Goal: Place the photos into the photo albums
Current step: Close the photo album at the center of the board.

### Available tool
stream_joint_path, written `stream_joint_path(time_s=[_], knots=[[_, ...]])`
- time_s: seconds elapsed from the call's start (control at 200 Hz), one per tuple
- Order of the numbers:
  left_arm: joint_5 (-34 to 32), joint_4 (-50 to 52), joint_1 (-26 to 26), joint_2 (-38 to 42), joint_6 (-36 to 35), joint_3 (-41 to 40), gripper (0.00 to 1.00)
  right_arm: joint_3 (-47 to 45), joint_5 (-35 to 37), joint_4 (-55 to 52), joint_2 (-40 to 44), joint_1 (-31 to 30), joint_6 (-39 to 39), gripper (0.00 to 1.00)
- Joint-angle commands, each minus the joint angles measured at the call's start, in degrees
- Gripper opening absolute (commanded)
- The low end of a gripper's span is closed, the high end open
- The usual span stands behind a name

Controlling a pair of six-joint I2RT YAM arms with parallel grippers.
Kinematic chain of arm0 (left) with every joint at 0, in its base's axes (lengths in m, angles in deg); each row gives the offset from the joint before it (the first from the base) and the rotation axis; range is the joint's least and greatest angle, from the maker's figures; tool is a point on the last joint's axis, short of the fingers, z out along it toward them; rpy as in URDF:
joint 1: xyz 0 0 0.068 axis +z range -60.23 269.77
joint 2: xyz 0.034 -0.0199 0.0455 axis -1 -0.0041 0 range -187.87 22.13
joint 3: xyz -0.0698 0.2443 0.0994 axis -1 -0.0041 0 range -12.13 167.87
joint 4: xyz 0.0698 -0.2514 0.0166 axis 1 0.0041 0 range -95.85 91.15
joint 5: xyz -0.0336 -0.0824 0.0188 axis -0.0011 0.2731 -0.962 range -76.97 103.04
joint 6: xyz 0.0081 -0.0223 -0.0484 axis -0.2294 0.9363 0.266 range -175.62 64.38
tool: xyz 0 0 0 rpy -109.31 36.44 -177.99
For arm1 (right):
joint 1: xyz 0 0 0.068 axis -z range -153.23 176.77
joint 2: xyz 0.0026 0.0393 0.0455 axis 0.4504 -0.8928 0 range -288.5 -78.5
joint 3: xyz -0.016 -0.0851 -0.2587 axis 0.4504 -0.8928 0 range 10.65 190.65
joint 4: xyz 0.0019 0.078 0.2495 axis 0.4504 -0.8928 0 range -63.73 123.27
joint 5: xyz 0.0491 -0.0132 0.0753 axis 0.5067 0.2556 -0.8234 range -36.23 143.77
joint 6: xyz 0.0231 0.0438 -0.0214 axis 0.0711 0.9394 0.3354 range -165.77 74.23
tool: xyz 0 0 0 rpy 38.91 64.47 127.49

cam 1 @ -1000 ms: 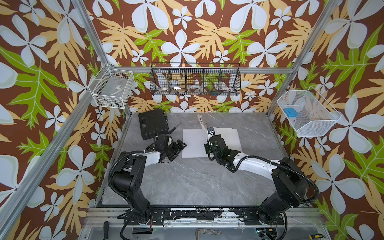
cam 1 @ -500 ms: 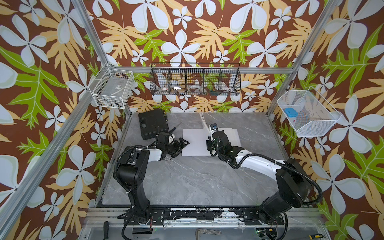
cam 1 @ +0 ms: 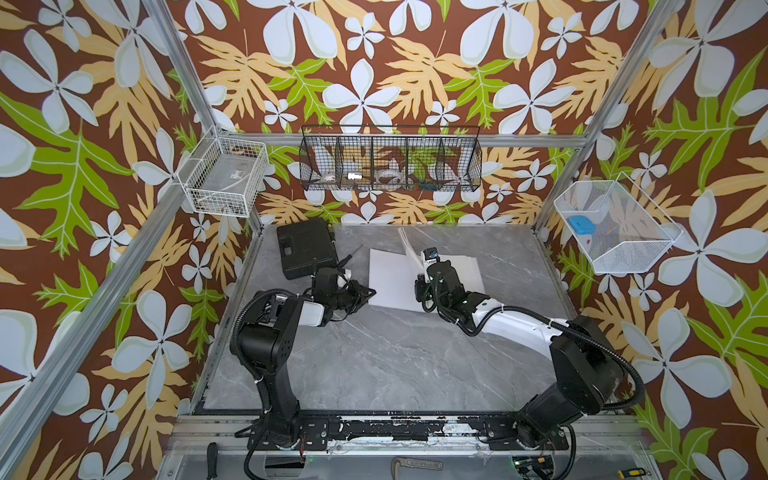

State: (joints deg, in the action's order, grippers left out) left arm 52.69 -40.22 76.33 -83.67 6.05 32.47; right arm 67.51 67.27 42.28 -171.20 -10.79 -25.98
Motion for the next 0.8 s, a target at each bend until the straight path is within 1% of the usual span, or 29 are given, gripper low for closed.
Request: stream_joint_path(time_s=[0.0,0.05,0.12,0.19,0.23,0.26,0.285,0.34,0.38,0.42,0.485,0.591,0.671,0.716,0.796], knots=[[-0.67,-4.88,-0.72,1.13,2.10,0.21,0.00,-0.59,-0.79,1.55,0.31,0.04,1.90,0.00],[-2.80,-3.27,-1.19,2.21,1.60,0.59,0.00,-1.06,-0.88,1.86,0.46,0.25,2.46,0.00],[-6.44,1.53,-1.92,4.81,-0.39,1.61,0.00,-1.66,-1.22,1.95,0.96,0.94,3.98,0.00],[-11.98,11.61,-2.59,8.35,-5.28,4.18,0.00,-2.95,-2.17,2.79,1.96,1.98,5.88,0.11],[-15.29,16.65,-3.07,10.62,-7.91,5.65,0.00,-3.73,-3.44,3.48,2.71,2.81,6.81,0.23],[-17.49,20.71,-3.25,11.90,-9.30,6.80,0.00,-4.24,-4.21,3.96,3.16,3.37,7.60,0.41],[-18.70,23.93,-3.26,12.56,-10.23,8.01,0.00,-4.46,-5.28,4.24,3.46,3.94,8.05,0.51],[-21.84,31.74,-3.53,13.29,-12.61,11.27,0.00,-4.92,-7.20,4.55,4.44,4.95,8.88,0.63],[-23.86,37.83,-4.06,13.10,-15.27,14.30,0.00,-5.86,-8.31,5.86,5.63,5.52,9.01,0.69],[-26.29,43.17,-4.99,12.75,-17.49,17.46,0.00,-6.97,-9.24,7.20,7.01,5.89,8.95,0.71],[-31.98,51.68,-7.17,11.33,-20.58,23.13,0.00,-7.94,-9.94,7.69,9.00,6.46,8.63,0.75],[-41.32,64.95,-11.32,6.67,-22.60,33.84,0.00,-8.98,-9.95,6.36,12.08,8.11,8.51,0.78],[-48.07,74.60,-14.71,0.93,-23.82,44.21,0.00,-9.35,-11.57,4.21,13.05,10.82,9.08,0.80],[-51.32,79.33,-16.83,-2.96,-24.69,51.39,0.00,-9.94,-12.53,3.79,13.44,12.42,9.52,0.80],[-54.63,87.01,-20.22,-11.60,-26.04,65.83,0.00,-11.21,-14.04,3.23,13.45,15.02,9.96,0.80]])
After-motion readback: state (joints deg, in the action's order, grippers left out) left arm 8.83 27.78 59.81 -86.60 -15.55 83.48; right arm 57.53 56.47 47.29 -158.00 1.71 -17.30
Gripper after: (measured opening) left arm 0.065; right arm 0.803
